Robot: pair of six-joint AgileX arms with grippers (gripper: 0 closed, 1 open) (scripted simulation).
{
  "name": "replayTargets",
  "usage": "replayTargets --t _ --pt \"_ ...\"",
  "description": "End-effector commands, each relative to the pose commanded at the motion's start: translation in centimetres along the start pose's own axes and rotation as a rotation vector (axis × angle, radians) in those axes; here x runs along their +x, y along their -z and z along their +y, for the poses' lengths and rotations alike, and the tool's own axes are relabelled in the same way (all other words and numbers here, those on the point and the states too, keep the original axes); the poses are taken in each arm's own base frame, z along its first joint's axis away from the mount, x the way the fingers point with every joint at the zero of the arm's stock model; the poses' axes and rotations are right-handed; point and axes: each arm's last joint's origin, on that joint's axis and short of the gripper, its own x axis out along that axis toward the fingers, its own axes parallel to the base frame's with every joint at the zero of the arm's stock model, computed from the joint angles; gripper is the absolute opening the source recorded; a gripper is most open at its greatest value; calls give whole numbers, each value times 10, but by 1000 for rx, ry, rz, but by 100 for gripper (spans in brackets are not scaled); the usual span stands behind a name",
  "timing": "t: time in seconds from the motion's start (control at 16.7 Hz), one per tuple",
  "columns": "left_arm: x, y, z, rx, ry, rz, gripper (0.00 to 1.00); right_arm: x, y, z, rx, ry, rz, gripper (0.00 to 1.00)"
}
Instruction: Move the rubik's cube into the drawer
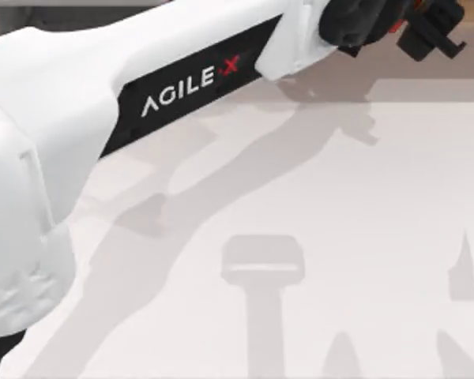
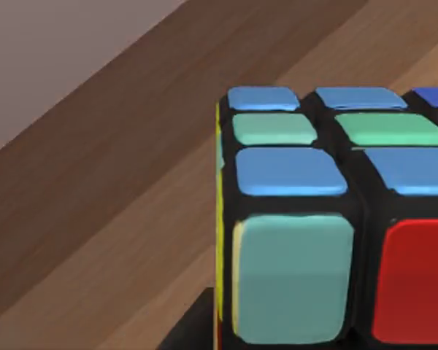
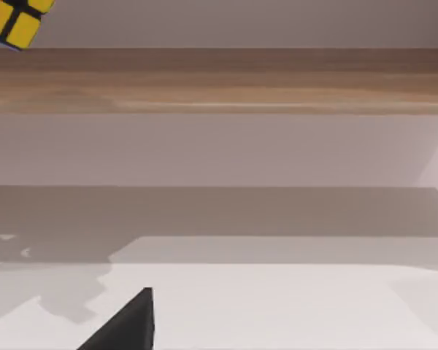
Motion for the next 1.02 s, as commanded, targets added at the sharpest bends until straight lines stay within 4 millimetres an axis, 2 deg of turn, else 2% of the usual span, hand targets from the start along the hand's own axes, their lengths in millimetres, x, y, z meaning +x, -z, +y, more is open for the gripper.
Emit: replayTargets --t 0.24,0.48,0.72,1.02 --pt "-13 20 50 106 105 290 0 0 0 0 0 0 0 100" --pt "-27 54 122 94 173 587 0 0 0 0 0 0 0 100" --pt "-44 99 215 -53 164 821 0 0 0 0 0 0 0 100" --pt "-82 171 337 -340 41 967 0 0 0 0 0 0 0 100"
